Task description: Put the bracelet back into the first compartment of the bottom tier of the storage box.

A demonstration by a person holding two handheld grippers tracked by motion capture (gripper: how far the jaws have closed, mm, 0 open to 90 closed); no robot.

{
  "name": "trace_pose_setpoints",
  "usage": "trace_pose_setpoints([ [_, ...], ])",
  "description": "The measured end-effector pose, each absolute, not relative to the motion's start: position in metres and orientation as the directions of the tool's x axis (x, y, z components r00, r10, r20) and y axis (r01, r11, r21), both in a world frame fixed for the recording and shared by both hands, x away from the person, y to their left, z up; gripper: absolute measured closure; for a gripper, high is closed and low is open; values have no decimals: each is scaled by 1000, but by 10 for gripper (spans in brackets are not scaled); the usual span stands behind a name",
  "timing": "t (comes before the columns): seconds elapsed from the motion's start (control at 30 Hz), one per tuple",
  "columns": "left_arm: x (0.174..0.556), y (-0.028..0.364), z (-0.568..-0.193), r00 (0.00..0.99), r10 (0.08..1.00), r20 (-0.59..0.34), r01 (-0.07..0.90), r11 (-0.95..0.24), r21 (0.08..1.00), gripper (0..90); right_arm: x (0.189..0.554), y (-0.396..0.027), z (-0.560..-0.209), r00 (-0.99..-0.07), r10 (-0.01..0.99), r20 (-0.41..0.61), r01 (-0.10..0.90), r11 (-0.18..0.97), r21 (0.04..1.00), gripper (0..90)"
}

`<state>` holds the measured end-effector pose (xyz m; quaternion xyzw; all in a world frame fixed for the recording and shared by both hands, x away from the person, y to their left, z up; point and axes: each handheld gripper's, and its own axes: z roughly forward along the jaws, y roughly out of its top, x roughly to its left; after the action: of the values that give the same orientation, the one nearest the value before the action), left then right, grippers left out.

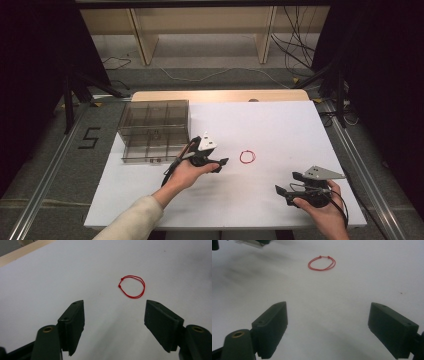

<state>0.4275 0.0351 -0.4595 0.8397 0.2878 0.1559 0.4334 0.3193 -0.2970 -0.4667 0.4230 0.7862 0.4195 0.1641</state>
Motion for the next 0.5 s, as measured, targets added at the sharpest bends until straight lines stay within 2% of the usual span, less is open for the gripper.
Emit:
trace_pose_setpoints([
  [0.17, 439, 13, -466, 792, 611, 22, 350, -483, 803, 422, 320, -297, -467, -587, 804, 99, 529, 289, 798, 167],
  [0.5, 461, -29, -483, 791, 611, -21, 396, -486, 779, 539, 320, -298, -467, -588, 803, 99, 528, 289, 798, 168],
])
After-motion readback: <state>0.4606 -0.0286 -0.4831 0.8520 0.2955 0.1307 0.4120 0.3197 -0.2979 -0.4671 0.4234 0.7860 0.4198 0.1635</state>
